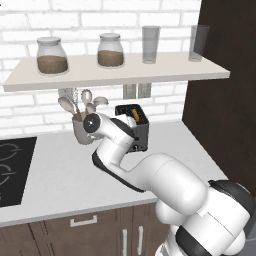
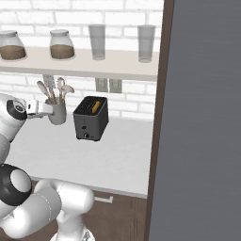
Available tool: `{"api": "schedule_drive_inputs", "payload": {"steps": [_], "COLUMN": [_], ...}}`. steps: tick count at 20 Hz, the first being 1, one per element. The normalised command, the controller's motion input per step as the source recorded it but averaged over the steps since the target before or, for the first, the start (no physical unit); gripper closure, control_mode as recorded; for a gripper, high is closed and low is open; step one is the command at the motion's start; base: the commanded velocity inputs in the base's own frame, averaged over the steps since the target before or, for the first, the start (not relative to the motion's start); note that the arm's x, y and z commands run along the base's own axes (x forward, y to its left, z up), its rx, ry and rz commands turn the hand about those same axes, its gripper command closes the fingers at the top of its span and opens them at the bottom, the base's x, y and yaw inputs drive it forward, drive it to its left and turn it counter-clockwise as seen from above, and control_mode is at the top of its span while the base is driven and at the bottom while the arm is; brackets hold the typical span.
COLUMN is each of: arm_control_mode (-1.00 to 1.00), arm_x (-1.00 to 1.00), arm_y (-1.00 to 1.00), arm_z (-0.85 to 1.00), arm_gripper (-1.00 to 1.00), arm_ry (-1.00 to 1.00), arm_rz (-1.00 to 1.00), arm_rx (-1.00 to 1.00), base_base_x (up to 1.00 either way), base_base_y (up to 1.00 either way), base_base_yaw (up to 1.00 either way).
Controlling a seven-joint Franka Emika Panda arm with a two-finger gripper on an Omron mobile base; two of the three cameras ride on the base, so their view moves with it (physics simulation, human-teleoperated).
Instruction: Start the toaster. Once the lever pops up, take the bread to the plate on the dining counter.
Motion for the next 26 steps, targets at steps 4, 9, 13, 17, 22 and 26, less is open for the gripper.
{"api": "schedule_drive_inputs", "payload": {"steps": [4, 9, 13, 17, 22, 26], "arm_control_mode": [-1.00, -1.00, -1.00, -1.00, -1.00, -1.00], "arm_x": [0.00, 0.00, 0.00, 0.00, 0.00, 0.00], "arm_y": [0.00, 0.00, 0.00, 0.00, 0.00, 0.00], "arm_z": [0.00, 0.00, 0.00, 0.00, 0.00, 0.00], "arm_gripper": [-1.00, -1.00, -1.00, -1.00, -1.00, -1.00], "arm_ry": [0.00, 0.00, 0.00, 0.00, 0.00, 0.00], "arm_rz": [0.00, 0.00, 0.00, 0.00, 0.00, 0.00], "arm_rx": [0.00, 0.00, 0.00, 0.00, 0.00, 0.00], "base_base_x": [0.00, 0.00, 0.00, 0.00, 0.00, 0.00], "base_base_y": [0.00, 0.00, 0.00, 0.00, 0.00, 0.00], "base_base_yaw": [0.00, 0.00, 0.00, 0.00, 0.00, 0.00]}}
